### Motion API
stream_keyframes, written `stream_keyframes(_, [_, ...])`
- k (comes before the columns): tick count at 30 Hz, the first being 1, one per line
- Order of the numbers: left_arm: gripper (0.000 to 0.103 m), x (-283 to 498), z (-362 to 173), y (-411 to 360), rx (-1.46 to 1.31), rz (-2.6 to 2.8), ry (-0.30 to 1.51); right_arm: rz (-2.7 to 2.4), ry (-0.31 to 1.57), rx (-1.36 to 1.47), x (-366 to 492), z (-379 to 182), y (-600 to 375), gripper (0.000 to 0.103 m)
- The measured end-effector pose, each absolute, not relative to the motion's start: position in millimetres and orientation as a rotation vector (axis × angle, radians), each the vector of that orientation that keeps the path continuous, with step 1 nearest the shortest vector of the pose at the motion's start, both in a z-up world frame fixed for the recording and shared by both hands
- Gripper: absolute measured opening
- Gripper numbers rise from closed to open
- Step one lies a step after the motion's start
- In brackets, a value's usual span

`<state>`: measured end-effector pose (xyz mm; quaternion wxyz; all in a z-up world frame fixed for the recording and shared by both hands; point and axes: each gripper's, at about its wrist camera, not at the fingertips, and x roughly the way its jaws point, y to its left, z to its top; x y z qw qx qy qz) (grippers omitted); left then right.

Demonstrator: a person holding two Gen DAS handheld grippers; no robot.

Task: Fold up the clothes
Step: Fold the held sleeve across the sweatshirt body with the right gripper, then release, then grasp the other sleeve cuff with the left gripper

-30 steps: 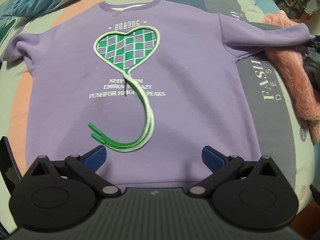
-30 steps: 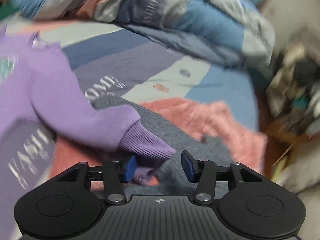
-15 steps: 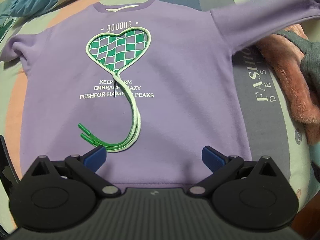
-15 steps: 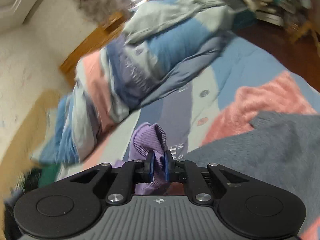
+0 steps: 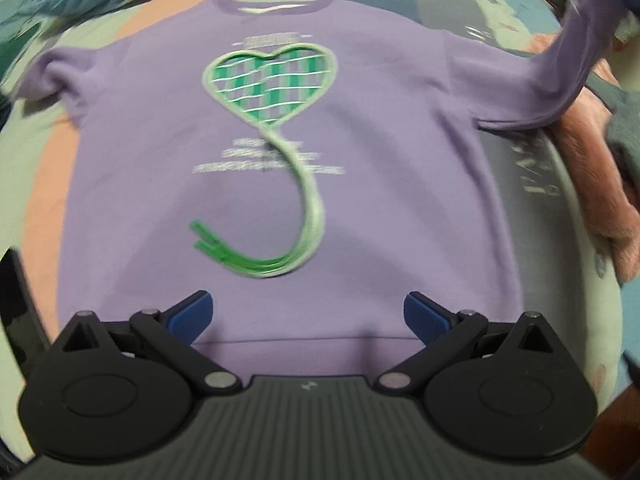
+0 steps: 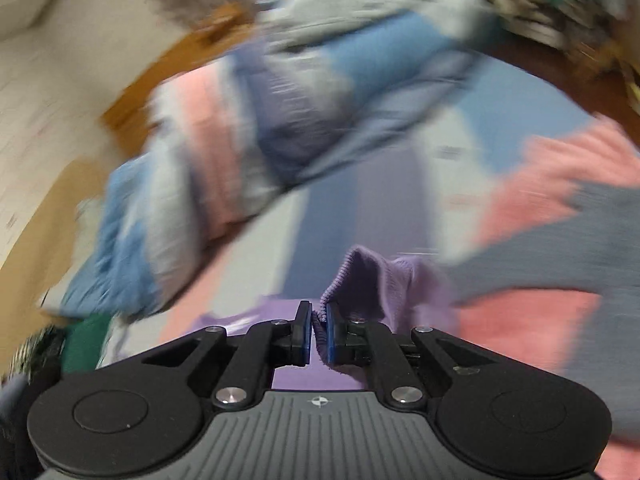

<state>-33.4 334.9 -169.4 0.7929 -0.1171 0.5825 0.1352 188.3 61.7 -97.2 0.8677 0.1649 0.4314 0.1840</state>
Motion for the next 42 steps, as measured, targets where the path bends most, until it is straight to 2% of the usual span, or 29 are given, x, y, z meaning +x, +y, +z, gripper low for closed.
stream_keyframes(6, [0.103,-71,-162,383,-0.306,0.41,1.249,0.575,0.833,0.168,185,-95,245,0.007])
stream_keyframes(11, [0.103,-113,-153,419,-0.316,0.493,1.26,0.579,0.924,0.025,191,-150,358,0.009])
stream_keyframes(14, [0.103,-137,-159,440,-0.33,0.542,1.291,0.57,1.023,-0.01,189,-181,383,0.01])
stream_keyframes(17, [0.103,-153,-165,455,-0.361,0.57,1.307,0.594,0.971,-0.037,168,-173,366,0.012])
stream_keyframes(19, [0.103,-157,-166,461,-0.376,0.573,1.308,0.61,0.905,-0.048,151,-161,346,0.02])
stream_keyframes(21, [0.103,-156,-165,464,-0.381,0.559,1.295,0.514,0.848,-0.111,134,-155,303,0.042])
stream_keyframes(23, [0.103,-144,-161,465,-0.381,0.533,1.261,0.418,0.789,-0.172,118,-149,259,0.048])
stream_keyframes(25, [0.103,-128,-153,468,-0.4,0.494,1.191,0.324,0.732,-0.234,102,-143,216,0.048])
stream_keyframes(30, [0.103,-58,-148,498,-0.599,0.327,0.975,0.26,0.765,-0.396,97,-163,161,0.045])
stream_keyframes(34, [0.103,8,-183,537,-0.866,0.255,0.851,0.245,0.775,-0.309,103,-161,153,0.045])
stream_keyframes(38, [0.102,52,-221,565,-1.101,0.231,0.807,0.253,0.772,-0.231,105,-163,154,0.045])
stream_keyframes(41, [0.101,65,-238,576,-1.144,0.299,0.799,0.267,0.789,-0.177,108,-169,155,0.045])
stream_keyframes(42, [0.098,67,-244,579,-1.152,0.312,0.803,0.27,0.794,-0.163,109,-170,154,0.045])
